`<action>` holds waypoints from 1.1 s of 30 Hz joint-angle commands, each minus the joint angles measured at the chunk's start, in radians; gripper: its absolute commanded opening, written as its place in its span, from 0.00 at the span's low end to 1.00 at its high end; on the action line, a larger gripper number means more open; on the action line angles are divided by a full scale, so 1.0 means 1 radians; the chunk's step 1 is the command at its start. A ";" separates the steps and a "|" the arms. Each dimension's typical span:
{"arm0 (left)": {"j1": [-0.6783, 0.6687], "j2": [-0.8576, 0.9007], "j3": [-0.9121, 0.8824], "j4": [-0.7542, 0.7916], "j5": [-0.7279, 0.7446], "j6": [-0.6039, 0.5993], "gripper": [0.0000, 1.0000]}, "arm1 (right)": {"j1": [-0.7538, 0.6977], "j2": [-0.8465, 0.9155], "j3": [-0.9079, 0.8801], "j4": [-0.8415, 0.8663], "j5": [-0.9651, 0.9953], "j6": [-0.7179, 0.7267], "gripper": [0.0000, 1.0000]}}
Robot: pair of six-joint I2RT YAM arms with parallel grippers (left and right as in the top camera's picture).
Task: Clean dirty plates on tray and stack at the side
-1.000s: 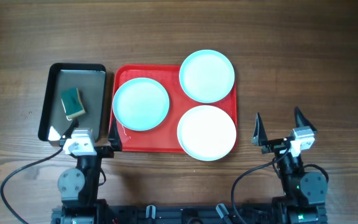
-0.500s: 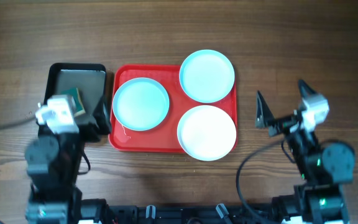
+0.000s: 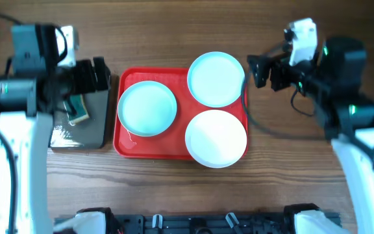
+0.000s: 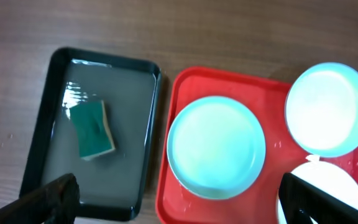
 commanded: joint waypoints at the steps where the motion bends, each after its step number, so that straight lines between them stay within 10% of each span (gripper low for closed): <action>1: 0.005 0.079 0.062 0.005 0.034 -0.010 1.00 | -0.004 0.102 0.143 -0.066 -0.043 -0.010 1.00; 8: 0.004 0.137 0.061 0.019 0.092 -0.008 1.00 | -0.003 0.185 0.142 0.004 -0.106 0.275 1.00; 15: 0.005 0.137 0.061 0.058 0.098 -0.017 1.00 | 0.113 0.279 0.143 0.005 -0.134 0.253 0.86; 22: 0.104 0.140 0.061 0.021 -0.169 -0.391 1.00 | 0.321 0.405 0.243 -0.085 0.107 0.304 0.77; 33: 0.217 0.209 0.060 -0.013 -0.169 -0.406 0.95 | 0.470 0.806 0.436 -0.212 0.159 0.332 0.60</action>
